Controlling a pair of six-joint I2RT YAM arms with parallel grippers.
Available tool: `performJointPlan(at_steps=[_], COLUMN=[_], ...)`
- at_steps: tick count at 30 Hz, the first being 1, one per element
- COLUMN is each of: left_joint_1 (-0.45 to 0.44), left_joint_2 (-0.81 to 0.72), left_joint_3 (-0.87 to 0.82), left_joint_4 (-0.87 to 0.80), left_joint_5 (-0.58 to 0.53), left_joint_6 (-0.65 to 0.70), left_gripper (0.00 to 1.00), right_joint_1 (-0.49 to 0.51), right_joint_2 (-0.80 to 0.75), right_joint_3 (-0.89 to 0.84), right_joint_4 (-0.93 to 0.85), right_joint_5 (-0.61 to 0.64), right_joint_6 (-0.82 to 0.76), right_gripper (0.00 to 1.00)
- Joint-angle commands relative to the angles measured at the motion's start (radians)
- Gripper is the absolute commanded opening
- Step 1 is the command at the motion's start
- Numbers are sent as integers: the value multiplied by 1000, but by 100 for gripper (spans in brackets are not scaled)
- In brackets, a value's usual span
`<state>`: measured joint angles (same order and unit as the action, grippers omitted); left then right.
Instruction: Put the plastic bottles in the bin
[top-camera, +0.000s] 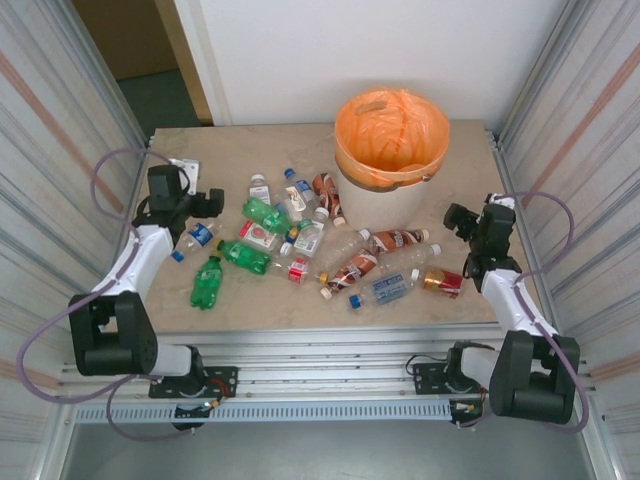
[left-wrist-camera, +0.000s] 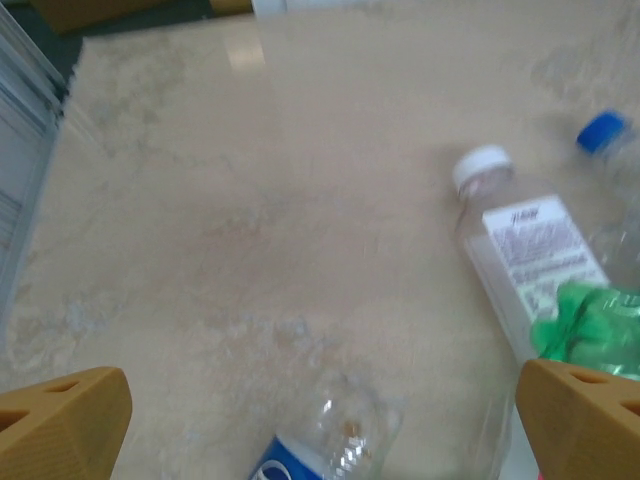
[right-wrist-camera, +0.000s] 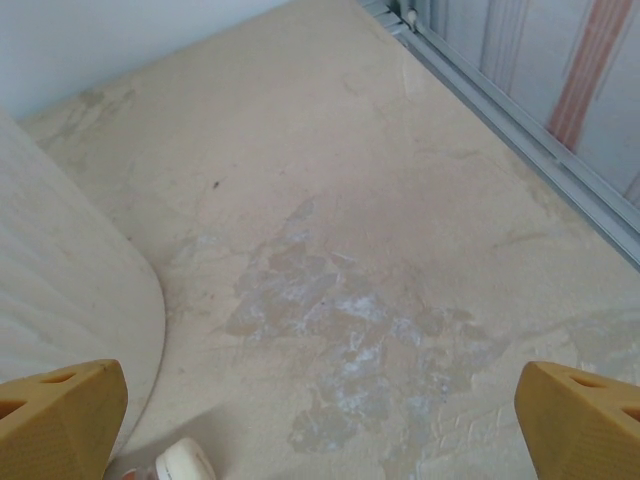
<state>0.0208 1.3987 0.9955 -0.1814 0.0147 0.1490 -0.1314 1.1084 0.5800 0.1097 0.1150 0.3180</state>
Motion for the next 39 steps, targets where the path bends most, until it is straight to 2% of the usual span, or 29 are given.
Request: performJointPlan(at_steps=[1, 7, 16, 23, 29, 37, 39], left_joint_1=[6, 25, 85, 96, 109, 114, 114], left_joint_2=[53, 162, 234, 300, 370, 485, 502], left_joint_3=[67, 124, 136, 150, 197, 277, 292], left_joint_4=[-262, -382, -385, -384, -387, -411, -415], left_joint_5=[-4, -52, -13, 1, 14, 10, 8], left_joint_6=[89, 129, 79, 69, 68, 84, 87], left_gripper=[99, 99, 92, 90, 81, 76, 72], right_joint_1=[-5, 5, 64, 118, 166, 204, 208], right_joint_2=[-62, -162, -220, -210, -183, -186, -192], right_joint_3=[36, 65, 122, 158, 192, 193, 192], right_joint_4=[-161, -284, -430, -455, -473, -490, -495], right_joint_5=[40, 57, 133, 170, 204, 246, 250], right_joint_6=[88, 119, 103, 118, 119, 131, 137], right_gripper=[98, 98, 98, 98, 98, 98, 98])
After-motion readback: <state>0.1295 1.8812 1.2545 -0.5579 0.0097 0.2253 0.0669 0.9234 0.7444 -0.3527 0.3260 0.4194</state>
